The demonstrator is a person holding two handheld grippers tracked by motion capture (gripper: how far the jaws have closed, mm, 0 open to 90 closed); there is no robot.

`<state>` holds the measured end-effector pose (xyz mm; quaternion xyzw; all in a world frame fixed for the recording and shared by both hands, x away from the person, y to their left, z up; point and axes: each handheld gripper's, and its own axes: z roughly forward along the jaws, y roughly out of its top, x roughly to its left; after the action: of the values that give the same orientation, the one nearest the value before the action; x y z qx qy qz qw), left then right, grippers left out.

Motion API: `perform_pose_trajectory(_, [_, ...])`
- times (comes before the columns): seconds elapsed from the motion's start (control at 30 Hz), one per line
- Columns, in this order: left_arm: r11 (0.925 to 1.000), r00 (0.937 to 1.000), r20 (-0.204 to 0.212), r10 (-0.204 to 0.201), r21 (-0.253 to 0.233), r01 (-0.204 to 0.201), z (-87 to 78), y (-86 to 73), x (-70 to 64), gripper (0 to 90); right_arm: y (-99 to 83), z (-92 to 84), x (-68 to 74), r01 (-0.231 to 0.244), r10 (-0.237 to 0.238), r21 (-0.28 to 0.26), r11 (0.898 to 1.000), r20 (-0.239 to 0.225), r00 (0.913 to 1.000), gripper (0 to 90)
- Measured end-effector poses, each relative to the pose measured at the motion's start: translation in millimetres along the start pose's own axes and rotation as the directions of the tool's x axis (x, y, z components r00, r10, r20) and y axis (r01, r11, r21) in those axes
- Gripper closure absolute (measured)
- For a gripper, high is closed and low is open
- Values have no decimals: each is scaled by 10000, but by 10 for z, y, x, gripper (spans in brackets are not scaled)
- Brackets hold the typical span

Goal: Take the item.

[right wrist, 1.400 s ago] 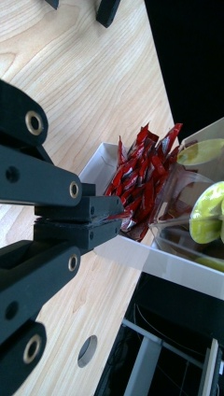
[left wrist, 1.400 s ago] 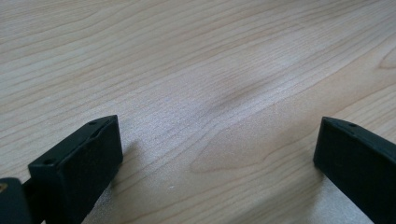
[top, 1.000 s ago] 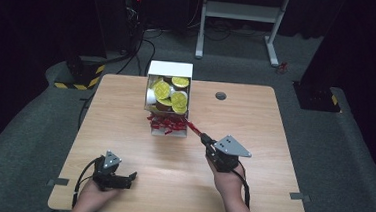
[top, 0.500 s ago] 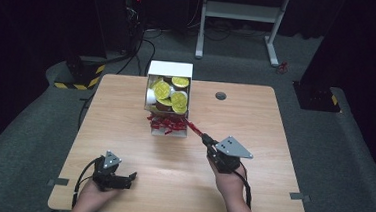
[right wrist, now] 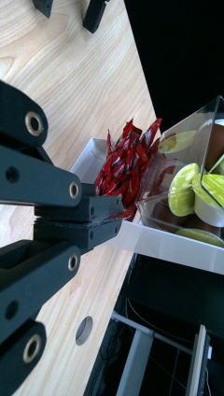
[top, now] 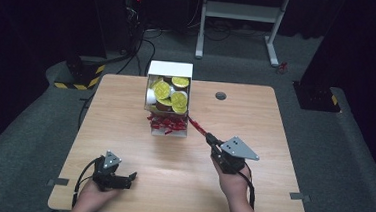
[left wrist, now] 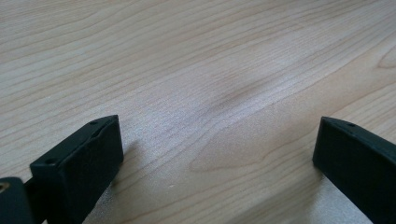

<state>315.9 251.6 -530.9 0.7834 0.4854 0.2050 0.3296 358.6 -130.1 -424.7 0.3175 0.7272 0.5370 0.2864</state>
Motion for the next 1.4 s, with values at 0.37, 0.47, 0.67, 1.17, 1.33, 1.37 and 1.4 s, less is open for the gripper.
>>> perform_pose_trajectory(0.37, [10000,10000,-1,-4,-2,4,0,0,0,19,2,-78,-136,-171,176,-135,9998,354,9992,896])
perform_pose_trajectory(0.47, [10000,10000,0,1,0,-1,0,0,0,19,0,-101,-179,-240,248,-169,9996,483,9985,896])
perform_pose_trajectory(0.67, [10000,10000,3,-9,2,9,0,0,-1,19,-11,-134,-255,-383,398,-225,9990,677,9969,896])
perform_pose_trajectory(1.17, [10000,10000,9,41,-28,-41,-6,-5,1,25,-45,-169,-382,-597,616,-216,9980,1044,9926,896])
perform_pose_trajectory(1.33, [10000,10000,13,43,-27,-43,-7,-6,1,26,-69,-166,-432,-629,647,-180,9979,1227,9903,896])
perform_pose_trajectory(1.37, [10000,10000,12,44,-28,-44,-7,-6,1,25,-80,-166,-450,-644,655,-129,9978,1260,9899,896])
perform_pose_trajectory(1.4, [10000,10000,13,43,-28,-43,-7,-6,1,26,-87,-160,-462,-627,639,-136,9979,1310,9893,896])
